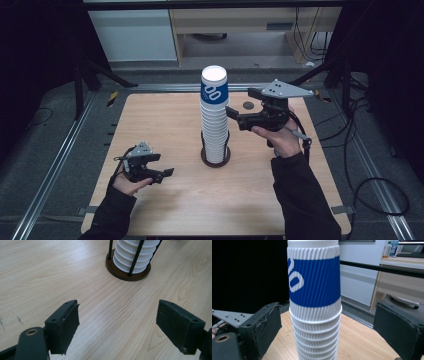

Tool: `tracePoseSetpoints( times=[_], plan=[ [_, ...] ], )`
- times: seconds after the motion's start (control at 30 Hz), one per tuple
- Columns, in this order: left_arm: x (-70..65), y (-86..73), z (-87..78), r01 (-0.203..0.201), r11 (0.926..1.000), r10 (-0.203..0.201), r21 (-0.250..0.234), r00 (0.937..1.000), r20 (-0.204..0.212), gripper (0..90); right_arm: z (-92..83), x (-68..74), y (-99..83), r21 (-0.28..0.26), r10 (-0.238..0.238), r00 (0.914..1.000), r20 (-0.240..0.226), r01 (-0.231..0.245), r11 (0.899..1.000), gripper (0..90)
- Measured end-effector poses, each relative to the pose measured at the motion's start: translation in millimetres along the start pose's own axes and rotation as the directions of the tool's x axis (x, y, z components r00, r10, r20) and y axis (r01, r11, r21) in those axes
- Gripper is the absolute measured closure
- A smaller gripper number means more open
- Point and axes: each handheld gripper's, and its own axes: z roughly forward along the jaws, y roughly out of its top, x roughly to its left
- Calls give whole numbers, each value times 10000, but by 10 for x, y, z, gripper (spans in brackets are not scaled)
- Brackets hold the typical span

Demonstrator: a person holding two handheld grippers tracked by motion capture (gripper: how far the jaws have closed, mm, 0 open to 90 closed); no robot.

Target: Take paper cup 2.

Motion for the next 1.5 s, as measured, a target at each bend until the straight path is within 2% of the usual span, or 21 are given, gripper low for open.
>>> tracePoseSetpoints(
  times=[0.43, 0.7, 1.23, 1.5],
  plan=[
    [6, -3, 0, 17, 10000, -17, -16, 10000, 49, 175, 256, 68, 147, -59, -31, 9995, -325, 29, 10000, 68],
    [12, -5, 0, 37, 10000, -36, -25, 10000, 70, 175, 413, 95, 198, -11, -35, 9993, -370, 35, 10000, 67],
    [16, -10, 6, 37, 10000, -37, 11, 10000, 75, 175, 668, 90, 162, 202, 131, 9995, -300, -125, 9997, 74],
    [16, -11, 8, 28, 10000, -28, 14, 10000, 83, 174, 713, 101, 140, 313, 67, 9997, -252, -59, 9995, 114]
  ],
)
